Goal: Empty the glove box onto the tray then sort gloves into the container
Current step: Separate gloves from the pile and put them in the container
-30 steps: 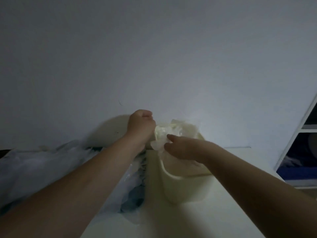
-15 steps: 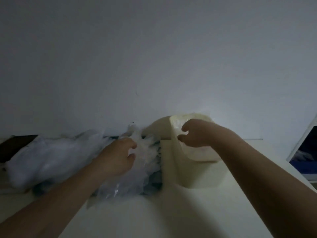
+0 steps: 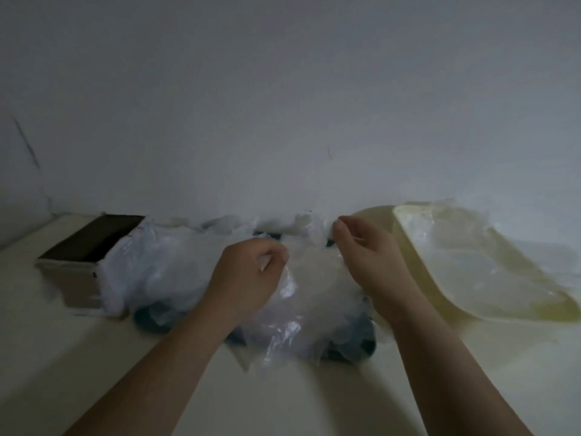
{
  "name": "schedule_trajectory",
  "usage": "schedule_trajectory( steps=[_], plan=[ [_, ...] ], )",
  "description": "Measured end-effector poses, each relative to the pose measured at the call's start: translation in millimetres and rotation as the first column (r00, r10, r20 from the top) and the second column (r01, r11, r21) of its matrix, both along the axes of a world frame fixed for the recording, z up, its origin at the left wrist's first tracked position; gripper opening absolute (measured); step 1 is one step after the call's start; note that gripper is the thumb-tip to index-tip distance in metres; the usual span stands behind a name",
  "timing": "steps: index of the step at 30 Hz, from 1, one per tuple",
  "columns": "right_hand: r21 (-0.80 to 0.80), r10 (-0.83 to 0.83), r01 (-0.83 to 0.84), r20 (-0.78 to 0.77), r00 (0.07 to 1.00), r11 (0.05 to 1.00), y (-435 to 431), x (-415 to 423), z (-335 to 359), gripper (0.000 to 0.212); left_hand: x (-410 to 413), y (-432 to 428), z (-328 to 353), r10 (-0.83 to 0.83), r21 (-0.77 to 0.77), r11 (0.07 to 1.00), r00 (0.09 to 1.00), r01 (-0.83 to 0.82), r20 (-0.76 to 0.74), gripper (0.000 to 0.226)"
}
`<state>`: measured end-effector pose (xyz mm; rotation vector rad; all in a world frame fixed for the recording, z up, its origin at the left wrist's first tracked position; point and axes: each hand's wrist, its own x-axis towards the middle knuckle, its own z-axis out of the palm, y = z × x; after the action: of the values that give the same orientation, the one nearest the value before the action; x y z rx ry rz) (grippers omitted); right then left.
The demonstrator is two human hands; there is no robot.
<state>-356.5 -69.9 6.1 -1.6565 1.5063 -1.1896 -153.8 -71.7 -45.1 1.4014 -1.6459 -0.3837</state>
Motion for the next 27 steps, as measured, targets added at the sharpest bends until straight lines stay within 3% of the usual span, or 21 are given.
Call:
schedule_trajectory(
  steps=[3, 6, 9, 11, 14, 16, 18, 21, 22, 24, 27],
  plan=[
    [0.114, 0.056, -0.076, 0.167, 0.984, 0.991, -3, 4, -5, 0.059, 4, 1, 8, -0.028, -0.031, 0.999, 0.994, 0.024, -0.103, 0.012],
    [0.082, 0.142, -0.147, 0.057, 0.988, 0.986, -6, 3, -10, 0.055, 5, 2, 19, 0.004, -0.047, 0.999, 0.986, -0.011, -0.166, 0.012],
    [0.11, 0.259, -0.256, -0.019, 0.966, 0.961, -5, 1, -8, 0.078, 3, 5, 28, 0.04, 0.019, 0.999, 0.918, -0.036, -0.394, 0.01],
    [0.201, 0.335, -0.326, -0.012, 0.942, 0.924, -2, 1, -8, 0.076, 2, 6, 29, 0.055, 0.058, 0.998, 0.851, -0.029, -0.522, 0.01],
    [0.274, 0.428, -0.474, 0.212, 0.878, 0.837, -3, 3, -14, 0.045, 5, 3, 28, 0.099, 0.038, 0.995, 0.821, -0.094, -0.562, 0.009],
    [0.28, 0.385, -0.501, 0.379, 0.841, 0.819, -2, 7, -14, 0.032, 9, 1, 30, 0.105, 0.035, 0.994, 0.77, -0.107, -0.63, 0.007],
    [0.239, 0.267, -0.447, 0.536, 0.801, 0.862, -2, 13, -14, 0.032, 14, 1, 32, 0.118, 0.05, 0.993, 0.778, -0.111, -0.617, 0.004],
    [0.161, 0.069, -0.257, 0.711, 0.7, 0.953, -4, 19, -12, 0.023, 27, -1, 32, 0.1, 0.092, 0.994, 0.815, -0.057, -0.571, 0.021],
    [0.149, 0.02, -0.184, 0.723, 0.691, 0.972, -4, 17, -11, 0.02, 31, -2, 32, 0.107, 0.106, 0.993, 0.833, -0.058, -0.543, 0.026],
    [0.124, -0.006, -0.097, 0.645, 0.764, 0.988, -6, 16, -10, 0.018, 39, -2, 33, 0.153, 0.096, 0.988, 0.861, -0.121, -0.485, 0.029],
    [0.054, 0.163, -0.203, 0.412, 0.896, 0.978, -1, 2, 1, 0.015, 42, 7, 48, 0.108, 0.003, 0.993, 0.894, -0.118, -0.434, 0.035]
  ],
)
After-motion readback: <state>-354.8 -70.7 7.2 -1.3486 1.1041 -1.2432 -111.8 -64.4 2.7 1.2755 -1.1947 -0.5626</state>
